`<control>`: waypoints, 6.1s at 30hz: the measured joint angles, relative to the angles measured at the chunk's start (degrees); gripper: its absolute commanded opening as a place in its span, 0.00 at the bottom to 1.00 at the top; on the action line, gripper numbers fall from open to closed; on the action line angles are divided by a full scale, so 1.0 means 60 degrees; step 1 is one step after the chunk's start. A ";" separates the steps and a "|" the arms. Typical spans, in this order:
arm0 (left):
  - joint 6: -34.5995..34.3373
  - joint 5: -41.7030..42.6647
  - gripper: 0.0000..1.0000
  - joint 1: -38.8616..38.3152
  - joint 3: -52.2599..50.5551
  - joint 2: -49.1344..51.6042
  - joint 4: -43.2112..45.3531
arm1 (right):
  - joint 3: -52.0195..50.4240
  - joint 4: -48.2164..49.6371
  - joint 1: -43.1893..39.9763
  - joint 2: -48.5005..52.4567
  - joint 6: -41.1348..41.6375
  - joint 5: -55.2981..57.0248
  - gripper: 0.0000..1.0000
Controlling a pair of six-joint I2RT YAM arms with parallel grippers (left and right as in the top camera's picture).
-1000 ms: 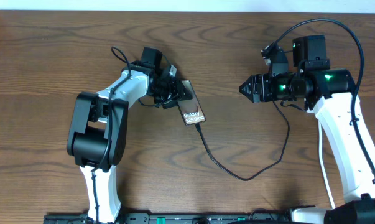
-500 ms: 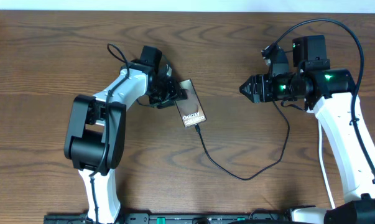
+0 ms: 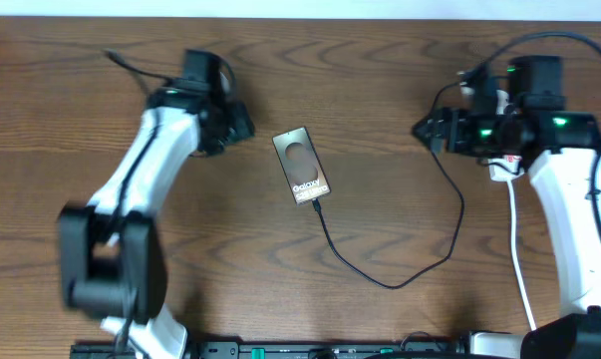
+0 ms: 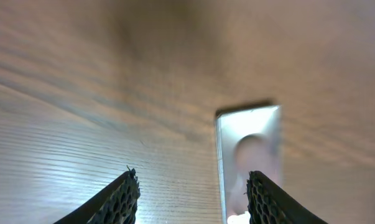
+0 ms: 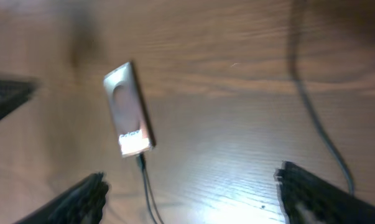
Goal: Plug charger to phone and switch on socket
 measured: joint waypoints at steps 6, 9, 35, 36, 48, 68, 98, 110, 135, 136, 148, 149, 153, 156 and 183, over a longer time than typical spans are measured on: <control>0.0138 -0.0372 0.93 0.0229 0.0040 -0.2025 0.0015 | 0.0015 0.0022 -0.1384 0.0000 0.0062 0.0805 0.99; 0.0138 -0.0474 0.95 0.0229 0.0040 -0.2361 0.0011 | 0.0015 0.0069 -0.1905 0.0036 0.0011 0.1395 0.99; 0.0168 -0.0506 0.97 0.0229 0.0040 -0.2375 -0.0018 | 0.0040 0.2557 -0.4171 0.3738 -0.0907 0.2248 0.99; 0.0168 -0.0506 0.97 0.0229 0.0040 -0.2375 -0.0018 | 0.0040 0.2707 -0.4171 0.3836 -0.0940 0.2251 0.99; 0.0168 -0.0506 0.97 0.0229 0.0040 -0.2375 -0.0018 | 0.0113 0.4105 -0.4153 0.4430 -0.1162 0.2747 0.99; 0.0168 -0.0506 0.97 0.0229 0.0040 -0.2375 -0.0018 | 0.0117 0.4965 -0.4135 0.5206 -0.1264 0.2790 0.99; 0.0168 -0.0506 0.97 0.0229 0.0040 -0.2375 -0.0018 | 0.0131 0.5333 -0.4127 0.5486 -0.1220 0.2273 0.99; 0.0168 -0.0506 0.97 0.0229 0.0040 -0.2375 -0.0018 | 0.0157 0.5206 -0.4142 0.5486 -0.1173 0.2204 0.99; 0.0168 -0.0506 0.97 0.0229 0.0040 -0.2375 -0.0018 | 0.0393 0.4790 -0.3821 0.5486 -0.1107 0.2951 0.99; 0.0168 -0.0506 0.97 0.0229 0.0040 -0.2375 -0.0018 | 0.0393 0.4783 -0.3821 0.5486 -0.1107 0.2951 0.99; 0.0168 -0.0506 0.97 0.0229 0.0040 -0.2375 -0.0018 | 0.0433 0.4572 -0.3814 0.5486 -0.1042 0.2911 0.99; 0.0168 -0.0506 0.97 0.0229 0.0040 -0.2375 -0.0018 | 0.0433 0.4564 -0.3814 0.5486 -0.1038 0.2907 0.99; 0.0168 -0.0506 0.97 0.0229 0.0040 -0.2375 -0.0018 | 0.0415 0.4408 -0.3785 0.5457 -0.1042 0.2856 0.99; 0.0168 -0.0506 0.97 0.0229 0.0040 -0.2375 -0.0018 | 0.0386 0.4408 -0.3759 0.5431 -0.1038 0.2925 0.99; 0.0168 -0.0506 0.97 0.0229 0.0040 -0.2375 -0.0022 | 0.1410 -0.0415 -0.3880 -0.0823 -0.1876 0.1610 0.99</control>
